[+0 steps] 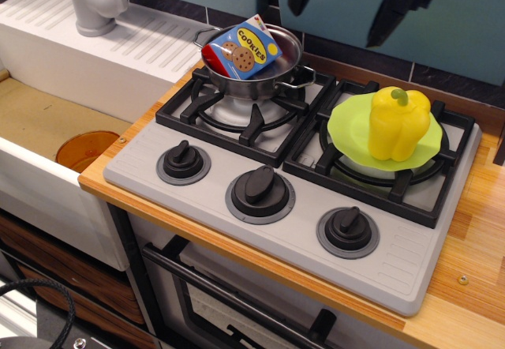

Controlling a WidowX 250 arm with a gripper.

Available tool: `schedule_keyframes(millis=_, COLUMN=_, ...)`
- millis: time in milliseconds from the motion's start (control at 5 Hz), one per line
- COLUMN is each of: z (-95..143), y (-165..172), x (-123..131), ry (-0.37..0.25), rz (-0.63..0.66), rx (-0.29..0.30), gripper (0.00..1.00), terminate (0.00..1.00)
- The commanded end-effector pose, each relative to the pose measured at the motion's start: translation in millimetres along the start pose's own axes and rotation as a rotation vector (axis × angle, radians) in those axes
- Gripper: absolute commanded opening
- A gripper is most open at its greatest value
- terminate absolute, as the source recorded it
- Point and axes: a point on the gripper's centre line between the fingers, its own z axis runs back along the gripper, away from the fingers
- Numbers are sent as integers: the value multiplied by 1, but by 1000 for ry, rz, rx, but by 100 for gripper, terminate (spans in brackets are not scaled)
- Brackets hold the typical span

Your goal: Put yellowpepper on plate and cookiebox in pot or pan on stove

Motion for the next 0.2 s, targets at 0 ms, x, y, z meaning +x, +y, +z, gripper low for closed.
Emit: schedule_keyframes(millis=0, z=10, y=1, x=-3, ry=-56, rz=55, rx=-40, gripper=100, terminate=100)
